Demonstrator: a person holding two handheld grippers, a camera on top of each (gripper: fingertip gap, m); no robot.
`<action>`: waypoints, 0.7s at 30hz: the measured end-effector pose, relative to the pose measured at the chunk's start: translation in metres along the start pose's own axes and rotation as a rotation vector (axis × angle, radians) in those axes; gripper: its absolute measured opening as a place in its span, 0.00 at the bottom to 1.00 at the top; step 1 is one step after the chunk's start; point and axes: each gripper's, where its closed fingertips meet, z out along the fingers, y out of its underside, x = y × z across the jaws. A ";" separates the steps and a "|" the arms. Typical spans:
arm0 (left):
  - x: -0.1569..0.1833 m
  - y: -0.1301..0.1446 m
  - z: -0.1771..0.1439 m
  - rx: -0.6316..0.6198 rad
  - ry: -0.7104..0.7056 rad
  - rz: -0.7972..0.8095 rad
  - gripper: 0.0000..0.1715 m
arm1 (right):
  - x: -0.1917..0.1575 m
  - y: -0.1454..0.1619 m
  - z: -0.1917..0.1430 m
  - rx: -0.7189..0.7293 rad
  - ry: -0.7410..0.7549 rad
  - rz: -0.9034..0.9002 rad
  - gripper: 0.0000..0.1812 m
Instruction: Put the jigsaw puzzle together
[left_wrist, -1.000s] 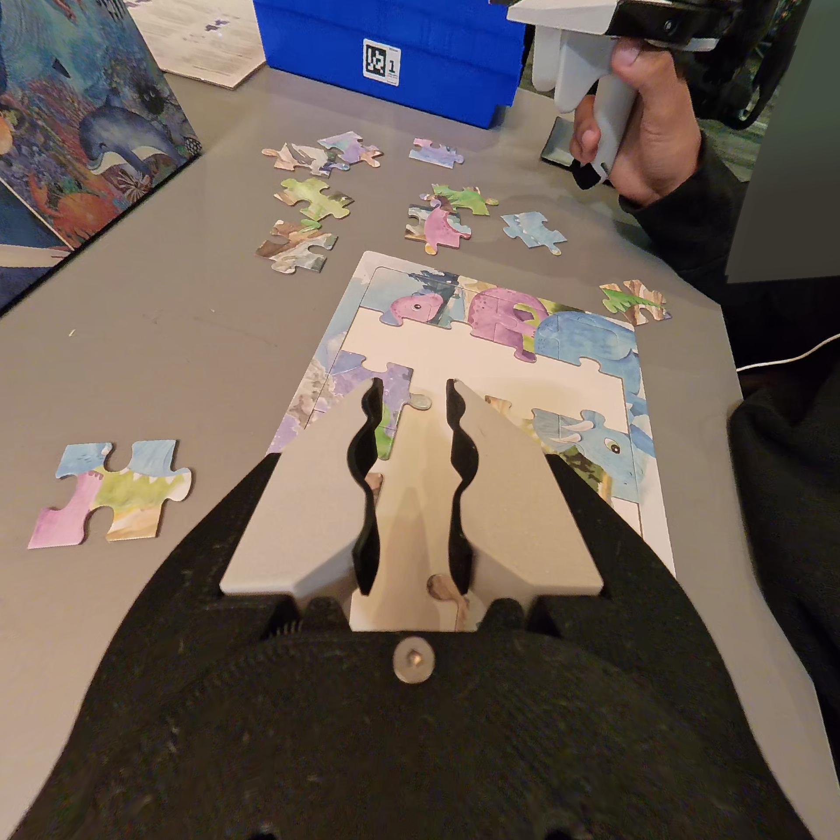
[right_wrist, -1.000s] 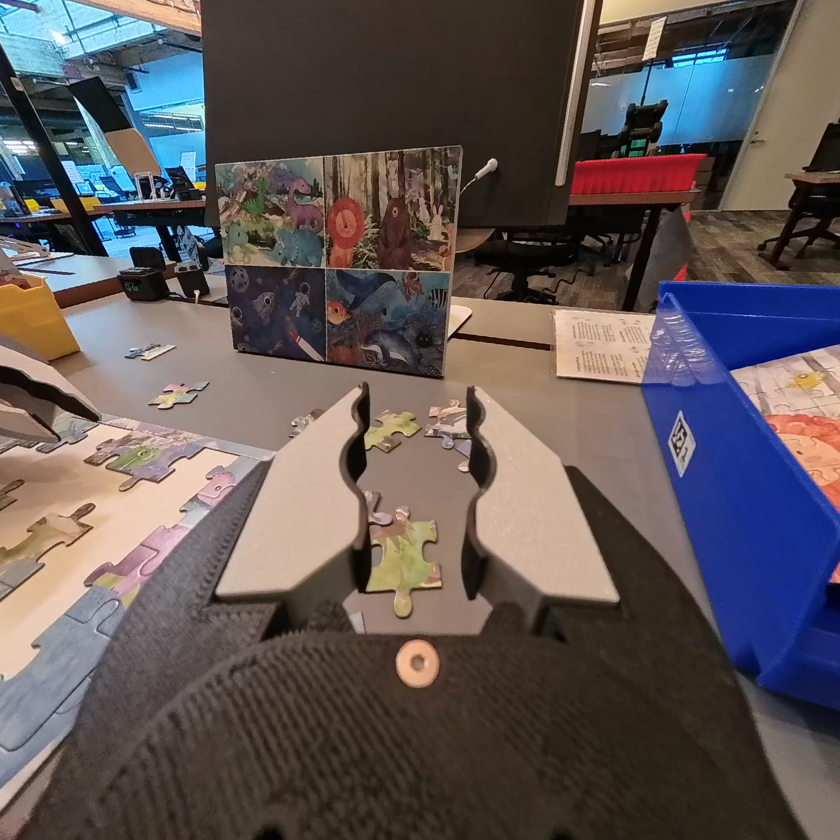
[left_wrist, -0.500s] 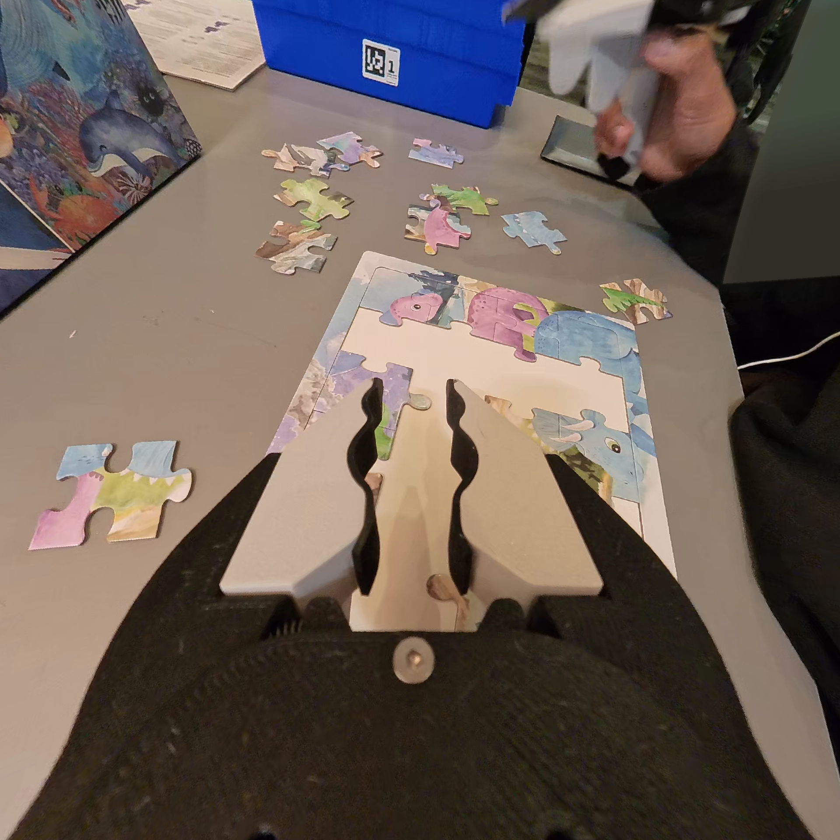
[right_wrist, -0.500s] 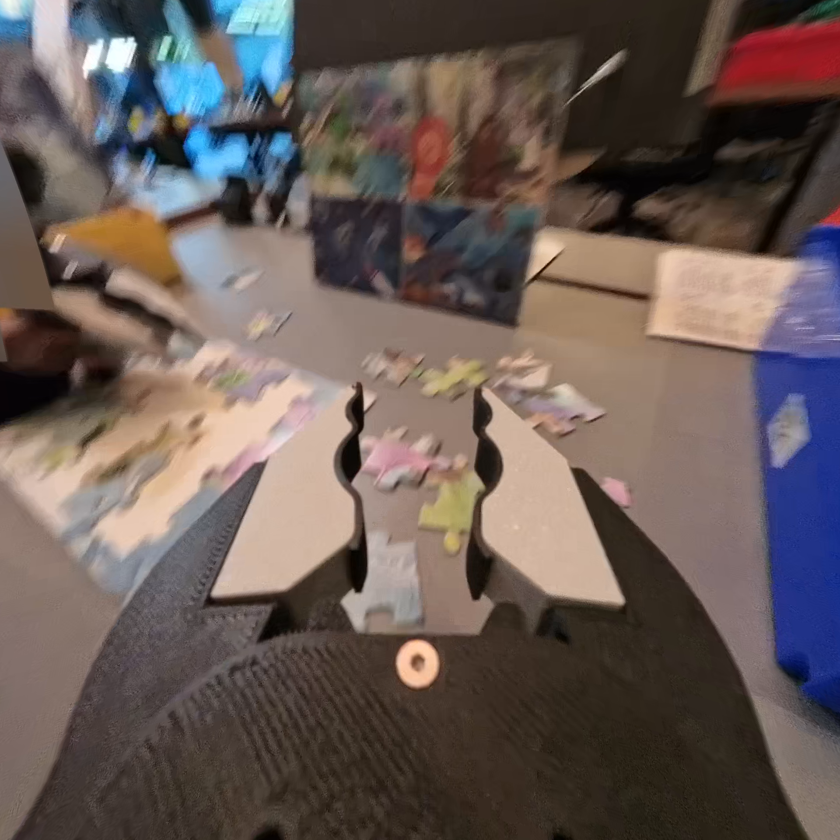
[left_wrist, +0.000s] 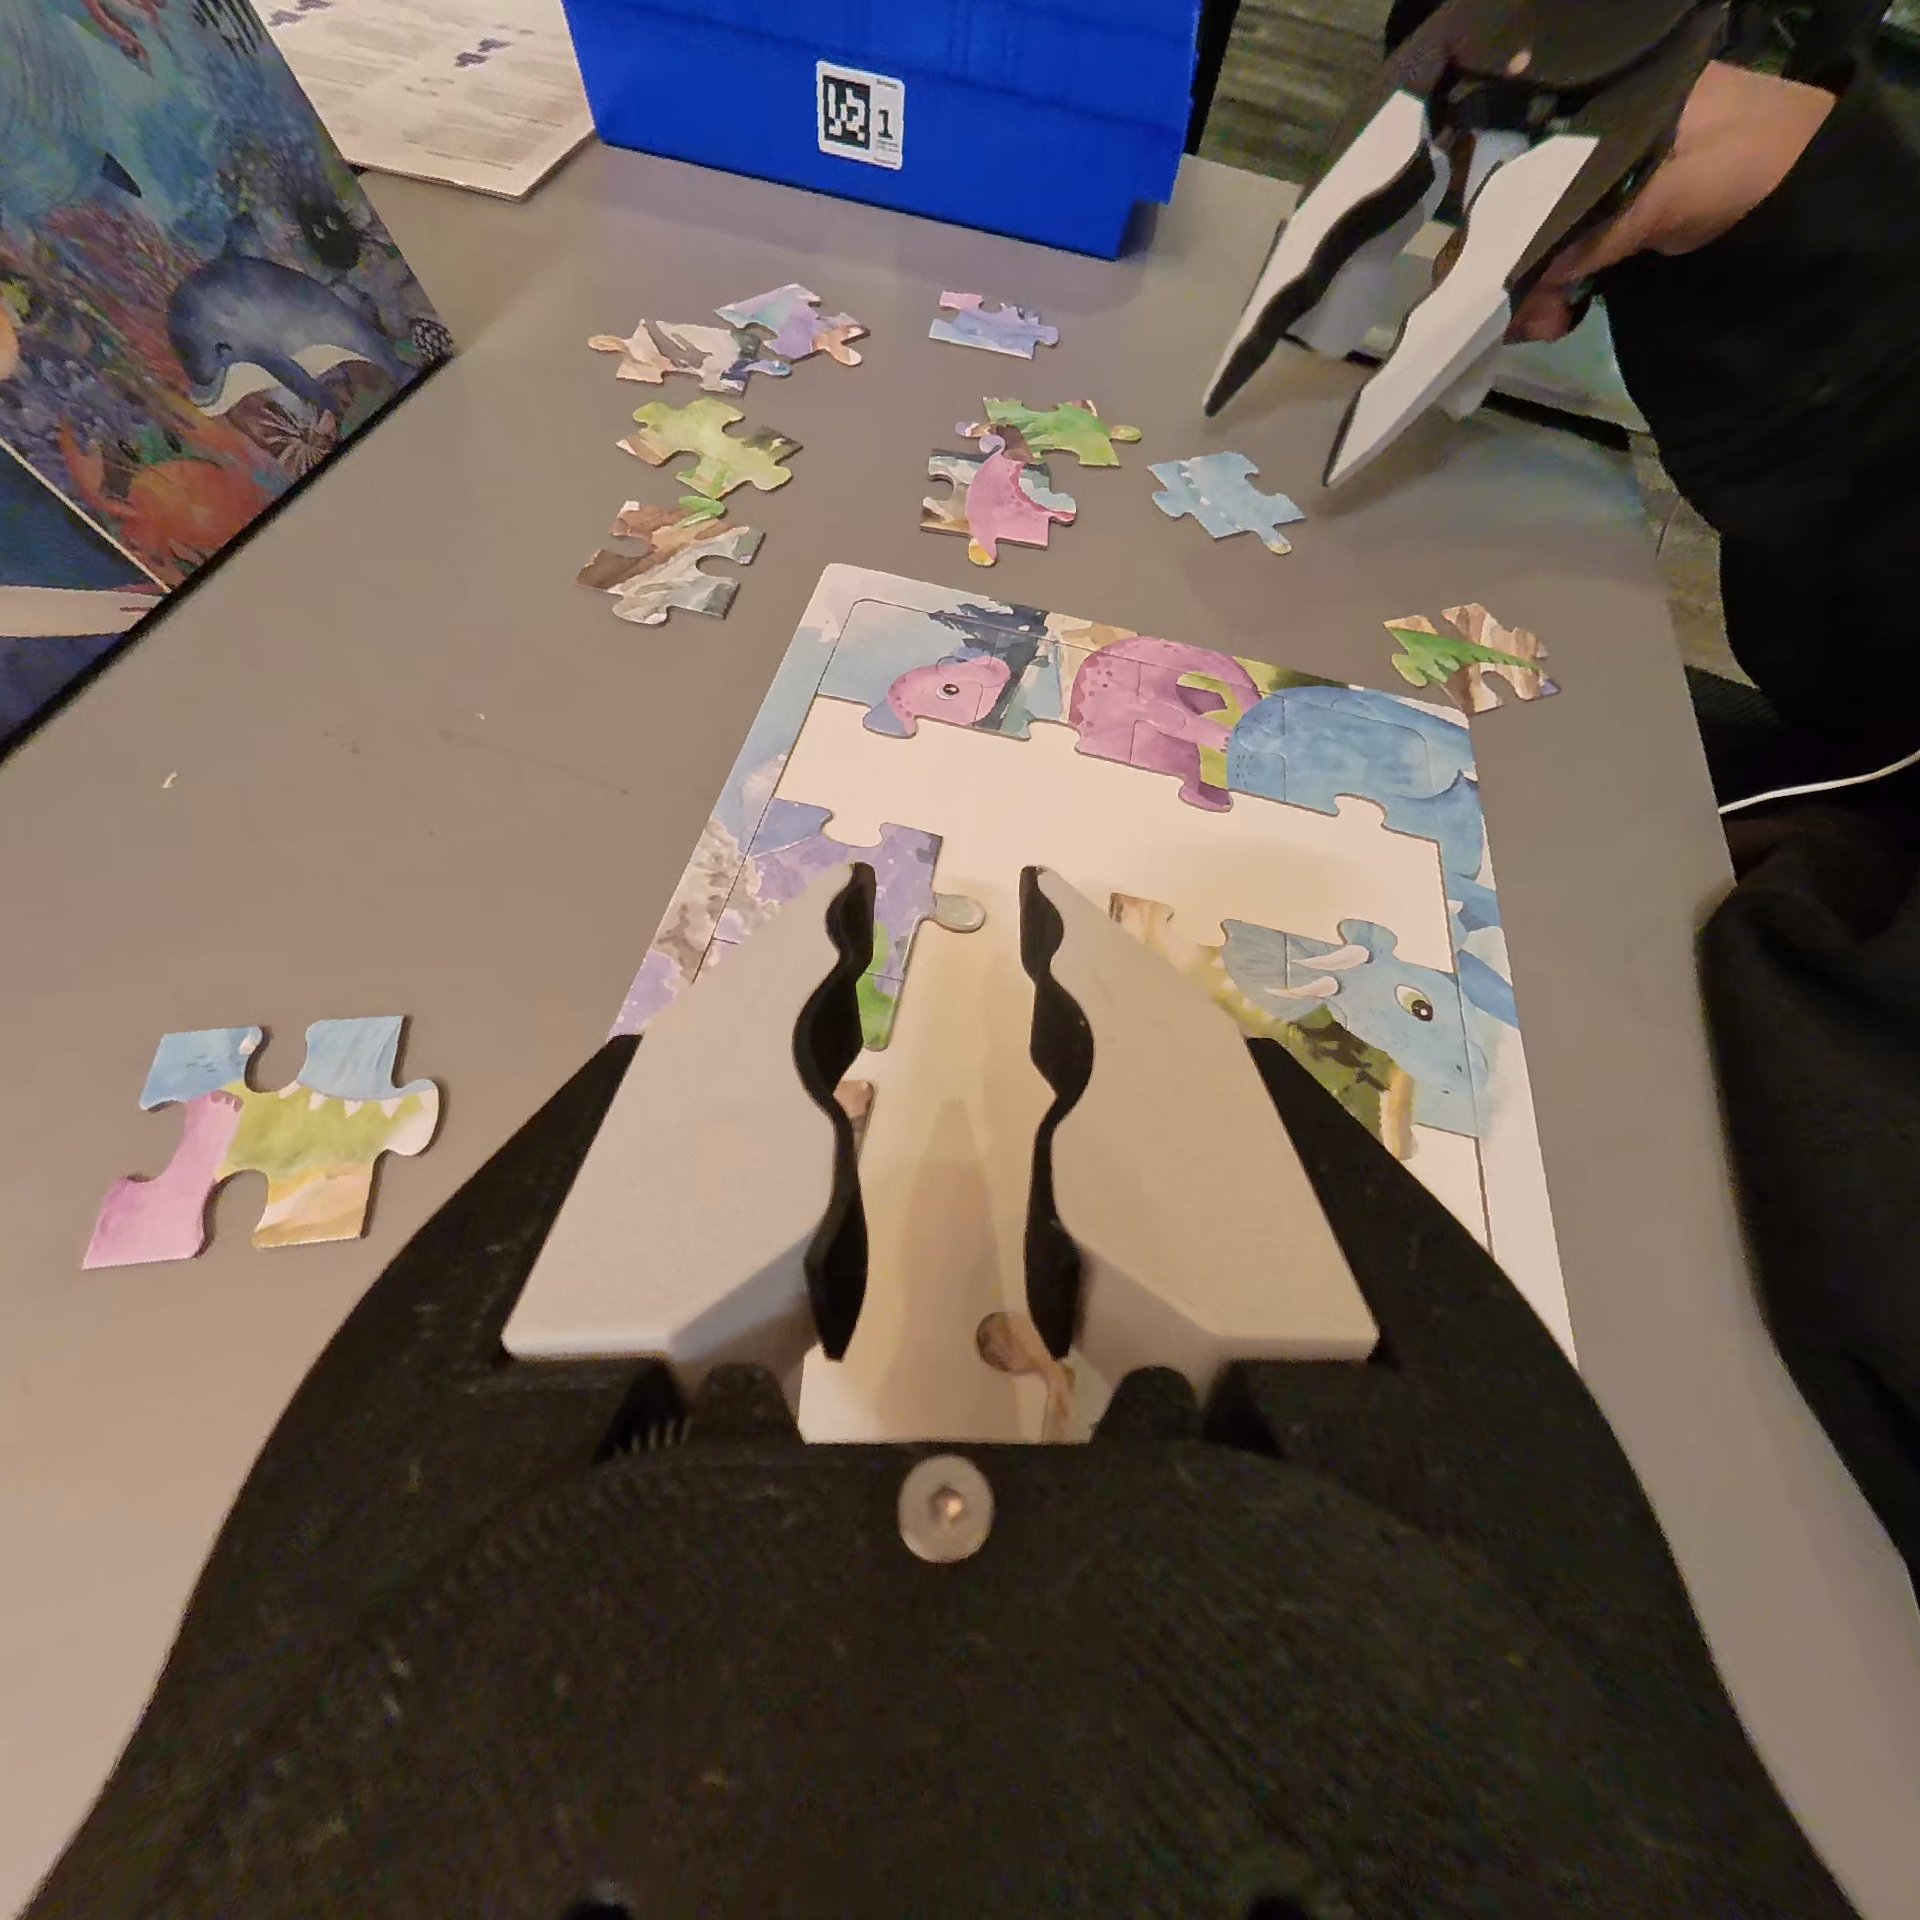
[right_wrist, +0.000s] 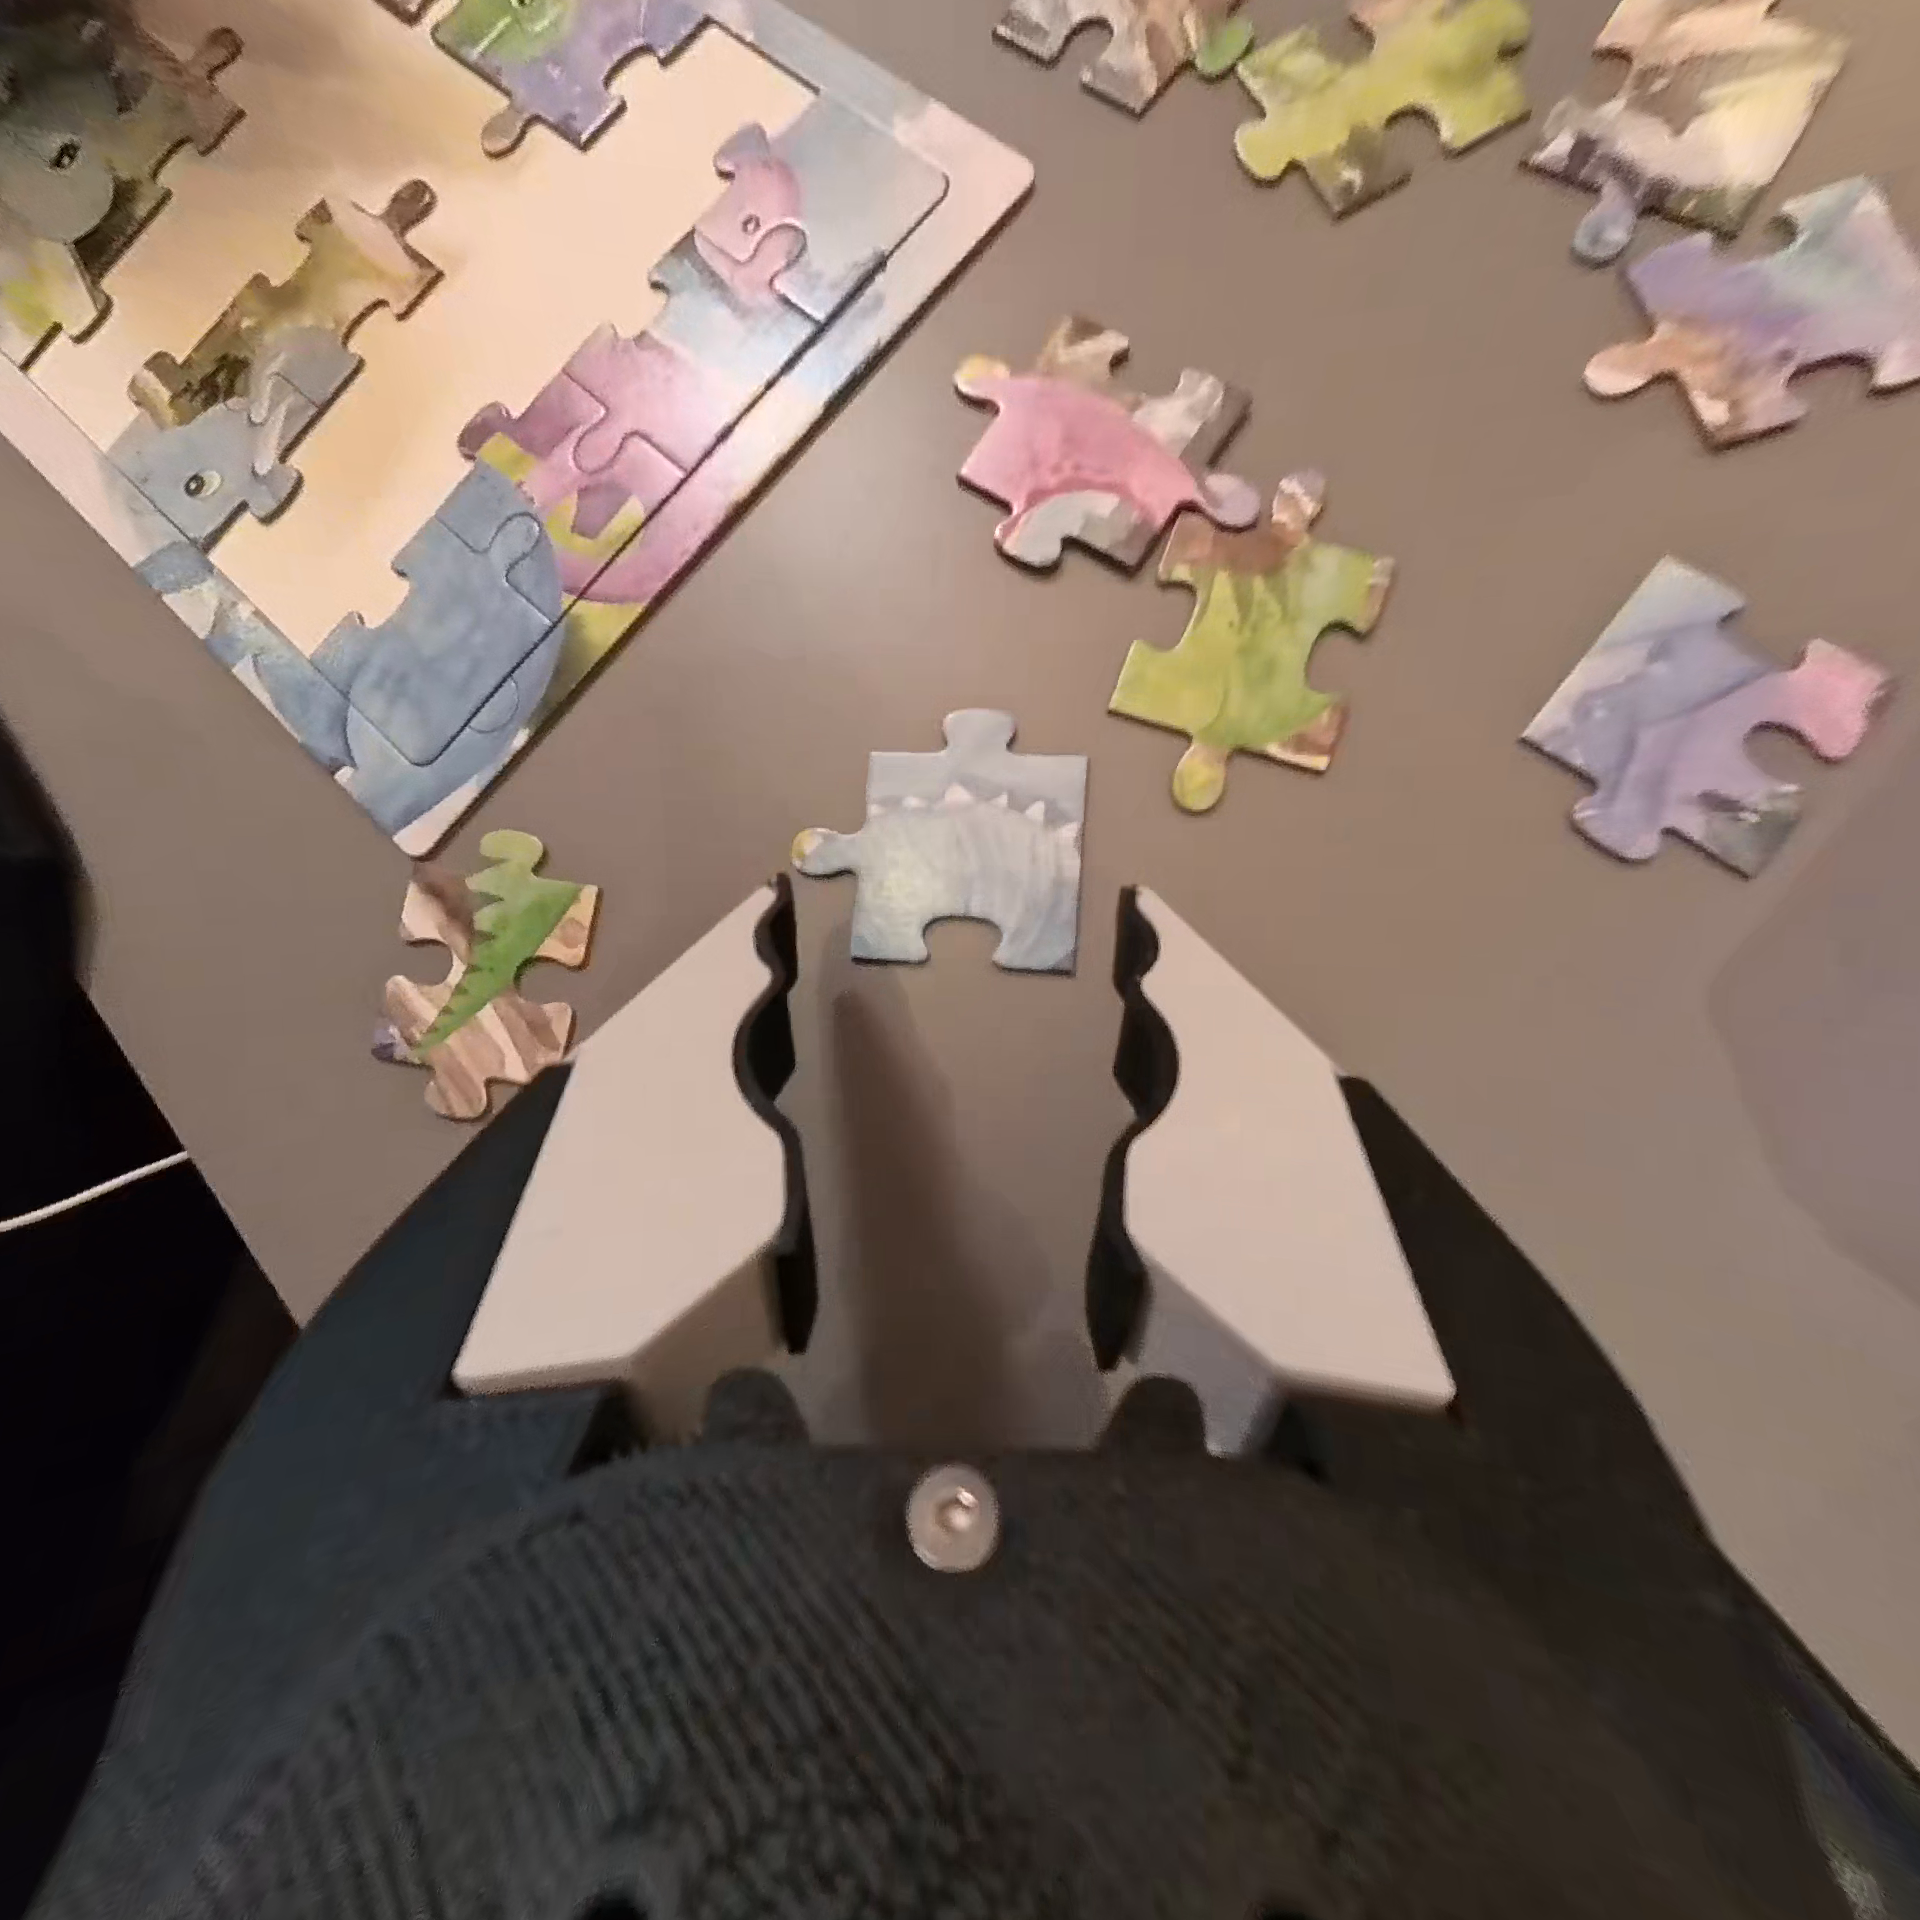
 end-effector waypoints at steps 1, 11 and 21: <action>0.000 0.000 0.000 0.001 0.001 -0.002 0.15 | -0.002 0.003 0.002 -0.015 -0.011 0.003 0.33; -0.001 -0.001 -0.001 0.012 0.006 -0.017 0.15 | -0.019 -0.004 0.010 -0.005 -0.072 -0.054 0.35; -0.001 -0.001 -0.001 0.013 0.007 -0.017 0.15 | -0.015 -0.005 0.024 0.033 -0.011 -0.208 0.37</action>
